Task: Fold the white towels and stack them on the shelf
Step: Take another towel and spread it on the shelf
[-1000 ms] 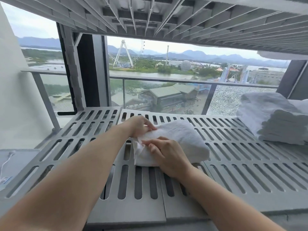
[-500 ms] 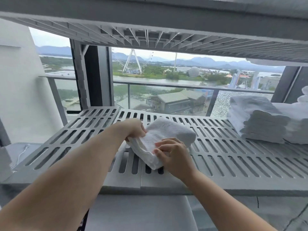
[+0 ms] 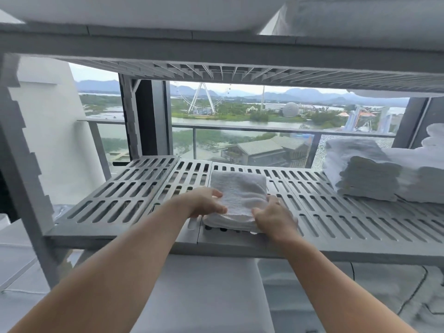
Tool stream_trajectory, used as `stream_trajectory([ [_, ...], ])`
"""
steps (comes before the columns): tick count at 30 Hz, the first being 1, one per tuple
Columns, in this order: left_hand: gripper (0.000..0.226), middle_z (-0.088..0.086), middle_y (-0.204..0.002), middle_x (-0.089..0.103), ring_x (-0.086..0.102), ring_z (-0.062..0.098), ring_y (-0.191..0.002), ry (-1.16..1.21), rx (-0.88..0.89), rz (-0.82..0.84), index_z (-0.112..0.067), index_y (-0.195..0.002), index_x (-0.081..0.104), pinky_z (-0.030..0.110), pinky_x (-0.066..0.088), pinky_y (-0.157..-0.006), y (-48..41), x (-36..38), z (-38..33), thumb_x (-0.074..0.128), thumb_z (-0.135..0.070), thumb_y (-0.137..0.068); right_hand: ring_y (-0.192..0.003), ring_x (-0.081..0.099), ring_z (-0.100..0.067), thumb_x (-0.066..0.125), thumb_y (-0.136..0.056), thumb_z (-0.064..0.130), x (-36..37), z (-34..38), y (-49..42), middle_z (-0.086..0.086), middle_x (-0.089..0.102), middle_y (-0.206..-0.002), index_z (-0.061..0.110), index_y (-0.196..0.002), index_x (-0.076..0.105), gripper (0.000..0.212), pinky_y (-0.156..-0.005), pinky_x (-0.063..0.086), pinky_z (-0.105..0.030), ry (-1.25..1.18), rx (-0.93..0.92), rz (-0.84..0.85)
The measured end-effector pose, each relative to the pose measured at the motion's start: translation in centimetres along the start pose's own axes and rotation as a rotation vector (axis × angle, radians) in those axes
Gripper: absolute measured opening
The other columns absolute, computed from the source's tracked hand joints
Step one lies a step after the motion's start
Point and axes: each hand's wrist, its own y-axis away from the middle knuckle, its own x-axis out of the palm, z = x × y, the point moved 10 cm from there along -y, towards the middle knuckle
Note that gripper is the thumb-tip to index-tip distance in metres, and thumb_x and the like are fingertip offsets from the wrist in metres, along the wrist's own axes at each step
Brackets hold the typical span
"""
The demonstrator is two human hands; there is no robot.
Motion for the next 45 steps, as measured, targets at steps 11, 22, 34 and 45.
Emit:
stream_trajectory([
  [11, 0.073, 0.008, -0.144, 0.048, 0.051, 0.022, -0.124, 0.301, 0.118, -0.14, -0.028, -0.142, 0.054, 0.034, 0.042, -0.109, 0.6, -0.3, -1.5, 0.084, -0.013, -0.077, -0.114, 0.06, -0.023, 0.061, -0.083, 0.005, -1.9, 1.5, 0.3, -0.002, 0.058, -0.136, 0.023, -0.138, 0.045, 0.06, -0.094, 0.048, -0.032, -0.372, -0.161, -0.131],
  [22, 0.07, 0.006, -0.121, 0.061, 0.065, 0.021, -0.102, 0.399, 0.256, -0.248, -0.029, -0.139, 0.057, 0.037, 0.058, -0.091, 1.5, -0.3, -9.8, 0.082, -0.007, -0.077, -0.12, 0.055, -0.023, 0.062, -0.082, 0.003, -10.5, -0.2, 1.2, -0.003, 0.059, -0.132, 0.02, -0.136, 0.05, 0.059, -0.099, 0.043, -0.027, -0.358, -0.289, -0.347],
  [34, 0.068, -0.011, -0.104, 0.064, 0.062, 0.005, -0.075, 0.454, 0.466, -0.31, -0.044, -0.131, 0.061, 0.012, 0.046, -0.052, -1.9, 8.2, -26.0, 0.077, -0.007, -0.075, -0.122, 0.05, -0.022, 0.055, -0.082, 0.0, -23.8, -12.4, 1.7, -0.002, 0.057, -0.13, 0.023, -0.137, 0.047, 0.06, -0.09, 0.039, -0.024, -0.265, -0.235, -0.624],
  [45, 0.068, -0.004, -0.109, 0.045, 0.052, 0.019, -0.1, 0.304, 0.693, -0.335, -0.045, -0.137, 0.053, 0.02, 0.042, -0.082, -13.0, 15.5, -40.8, 0.075, -0.02, -0.078, -0.123, 0.048, -0.02, 0.049, -0.077, -0.002, -32.8, -23.4, -5.4, 0.003, 0.058, -0.127, 0.023, -0.134, 0.051, 0.062, -0.098, 0.038, -0.028, -0.233, -0.129, -0.853],
])
